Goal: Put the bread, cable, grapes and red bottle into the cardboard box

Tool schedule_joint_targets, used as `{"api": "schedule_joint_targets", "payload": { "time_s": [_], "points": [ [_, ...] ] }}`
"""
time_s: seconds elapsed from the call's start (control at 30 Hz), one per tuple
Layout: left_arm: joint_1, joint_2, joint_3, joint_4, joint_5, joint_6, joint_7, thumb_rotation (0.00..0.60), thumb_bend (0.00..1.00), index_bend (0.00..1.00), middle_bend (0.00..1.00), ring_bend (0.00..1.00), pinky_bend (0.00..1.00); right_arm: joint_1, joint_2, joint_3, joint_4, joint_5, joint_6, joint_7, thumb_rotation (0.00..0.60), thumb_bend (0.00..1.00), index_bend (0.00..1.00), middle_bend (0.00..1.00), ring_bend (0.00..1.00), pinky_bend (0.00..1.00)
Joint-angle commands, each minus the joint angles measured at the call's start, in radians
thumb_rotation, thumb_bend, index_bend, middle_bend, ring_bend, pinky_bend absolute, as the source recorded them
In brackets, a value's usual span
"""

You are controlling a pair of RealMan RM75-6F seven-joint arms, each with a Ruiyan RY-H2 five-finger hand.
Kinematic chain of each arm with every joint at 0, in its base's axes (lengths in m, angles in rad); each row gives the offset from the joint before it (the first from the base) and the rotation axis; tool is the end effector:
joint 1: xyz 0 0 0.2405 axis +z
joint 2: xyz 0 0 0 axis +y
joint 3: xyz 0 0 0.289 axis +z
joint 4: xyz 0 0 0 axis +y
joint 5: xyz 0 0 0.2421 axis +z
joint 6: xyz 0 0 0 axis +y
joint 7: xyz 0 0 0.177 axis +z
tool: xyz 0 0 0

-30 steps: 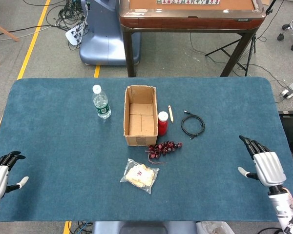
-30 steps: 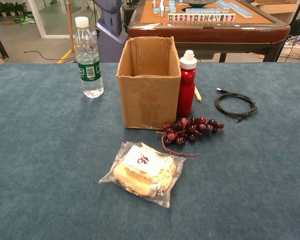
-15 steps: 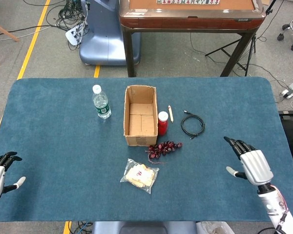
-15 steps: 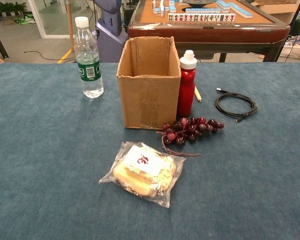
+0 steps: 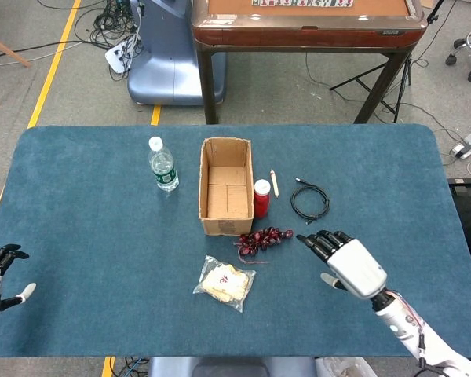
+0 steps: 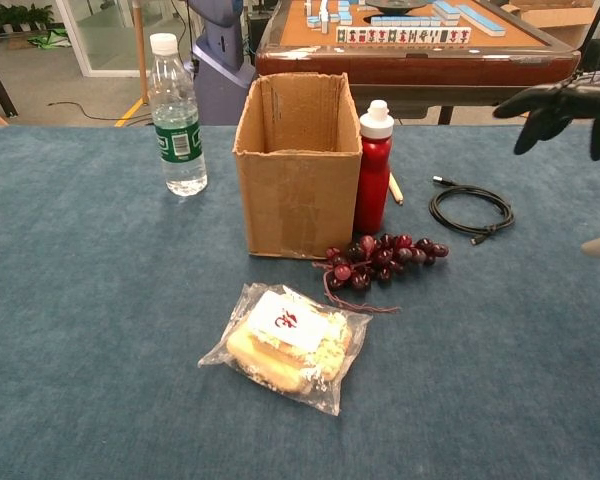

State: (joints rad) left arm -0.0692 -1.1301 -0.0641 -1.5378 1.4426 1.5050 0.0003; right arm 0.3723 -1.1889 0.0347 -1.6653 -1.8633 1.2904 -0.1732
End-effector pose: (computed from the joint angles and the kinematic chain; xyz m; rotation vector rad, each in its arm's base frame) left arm -0.3781 0.2177 0.1589 -1.3184 -0.8602 -0.8433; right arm -0.2180 -0.2705 0.0606 1.9921 -0.5232 1.1085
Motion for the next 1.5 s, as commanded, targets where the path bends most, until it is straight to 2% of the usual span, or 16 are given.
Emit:
{"api": "schedule_joint_targets", "payload": {
  "time_s": [0.03, 0.37, 0.63, 0.8, 1.07, 1.5],
  "points": [
    [0.002, 0.0, -0.004, 0.003, -0.013, -0.004, 0.0, 0.6, 0.15, 0.37, 0.26, 0.27, 0.54, 0.065, 0.009, 0.008, -0.05, -0.006, -0.094, -0.058, 0.6, 0.0, 0.14, 0.23, 0.2, 0.39],
    [0.01, 0.004, -0.004, 0.005, -0.032, -0.011, 0.012, 0.6, 0.15, 0.37, 0.28, 0.27, 0.54, 0.208, -0.041, 0.055, -0.093, 0.043, -0.287, -0.138, 0.6, 0.0, 0.14, 0.2, 0.17, 0.32],
    [0.015, 0.007, 0.008, 0.019, -0.04, -0.032, 0.016, 0.6, 0.15, 0.37, 0.3, 0.27, 0.54, 0.291, -0.11, 0.056, -0.064, 0.083, -0.385, -0.138, 0.6, 0.0, 0.14, 0.2, 0.17, 0.31],
    [0.012, 0.007, 0.008, 0.025, -0.037, -0.038, 0.011, 0.6, 0.15, 0.37, 0.3, 0.27, 0.54, 0.327, -0.15, 0.052, -0.044, 0.112, -0.434, -0.154, 0.6, 0.0, 0.01, 0.17, 0.14, 0.28],
    [0.011, 0.007, 0.006, 0.028, -0.043, -0.048, 0.007, 0.6, 0.15, 0.37, 0.31, 0.27, 0.54, 0.385, -0.18, 0.055, -0.055, 0.19, -0.535, -0.225, 0.6, 0.0, 0.0, 0.08, 0.05, 0.2],
    [0.009, 0.007, 0.003, 0.031, -0.053, -0.058, -0.001, 0.6, 0.15, 0.37, 0.32, 0.27, 0.54, 0.438, -0.234, 0.051, -0.042, 0.283, -0.591, -0.327, 0.6, 0.0, 0.0, 0.06, 0.03, 0.19]
  ]
}}
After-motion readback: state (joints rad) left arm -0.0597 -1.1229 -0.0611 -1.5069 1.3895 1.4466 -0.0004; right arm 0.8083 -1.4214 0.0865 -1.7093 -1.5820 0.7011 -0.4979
